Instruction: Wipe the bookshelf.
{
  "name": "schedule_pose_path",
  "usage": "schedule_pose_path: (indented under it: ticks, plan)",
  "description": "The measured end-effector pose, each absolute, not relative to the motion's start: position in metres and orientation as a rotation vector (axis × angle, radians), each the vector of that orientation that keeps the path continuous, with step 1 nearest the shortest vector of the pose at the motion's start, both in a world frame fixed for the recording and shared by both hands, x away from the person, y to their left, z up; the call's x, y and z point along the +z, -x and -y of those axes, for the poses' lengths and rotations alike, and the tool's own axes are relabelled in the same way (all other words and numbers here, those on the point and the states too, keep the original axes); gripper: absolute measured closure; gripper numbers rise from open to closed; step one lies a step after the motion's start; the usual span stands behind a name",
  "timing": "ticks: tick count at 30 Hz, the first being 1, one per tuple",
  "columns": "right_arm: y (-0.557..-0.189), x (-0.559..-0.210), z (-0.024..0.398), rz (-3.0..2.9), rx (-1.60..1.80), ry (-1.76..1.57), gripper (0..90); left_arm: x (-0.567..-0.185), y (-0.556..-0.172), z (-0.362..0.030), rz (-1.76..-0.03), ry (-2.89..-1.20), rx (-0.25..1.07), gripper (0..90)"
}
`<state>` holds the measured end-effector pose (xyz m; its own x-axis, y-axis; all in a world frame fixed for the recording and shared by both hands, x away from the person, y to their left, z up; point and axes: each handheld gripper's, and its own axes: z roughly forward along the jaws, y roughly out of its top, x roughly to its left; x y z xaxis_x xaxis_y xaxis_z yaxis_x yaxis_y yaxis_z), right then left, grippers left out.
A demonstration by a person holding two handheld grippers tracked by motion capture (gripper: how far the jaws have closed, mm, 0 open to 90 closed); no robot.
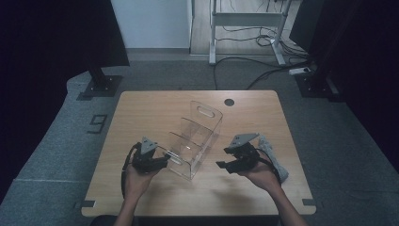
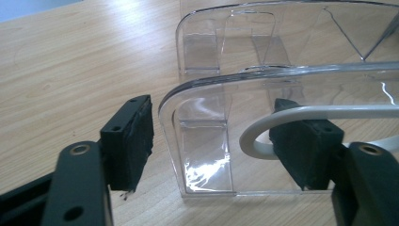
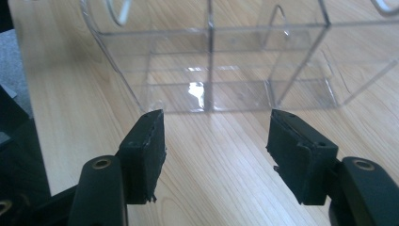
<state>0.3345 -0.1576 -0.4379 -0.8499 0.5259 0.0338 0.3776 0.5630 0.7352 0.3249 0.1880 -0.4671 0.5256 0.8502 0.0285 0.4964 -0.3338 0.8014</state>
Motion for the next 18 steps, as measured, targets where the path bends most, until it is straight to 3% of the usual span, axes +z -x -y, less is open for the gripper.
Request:
schedule_pose_path:
  ticks: [4, 18]
  plan:
    - [-0.336, -0.441, 0.170, -2.585, 1.134, -0.805, 35.9, -0.466, -0.324, -0.190, -1.098, -1.997, 0.592, 40.6]
    - [-0.339, -0.444, 0.223, -2.475, 1.034, -0.993, 27.6, -0.467, -0.327, -0.202, -1.104, -1.988, 0.591, 41.6]
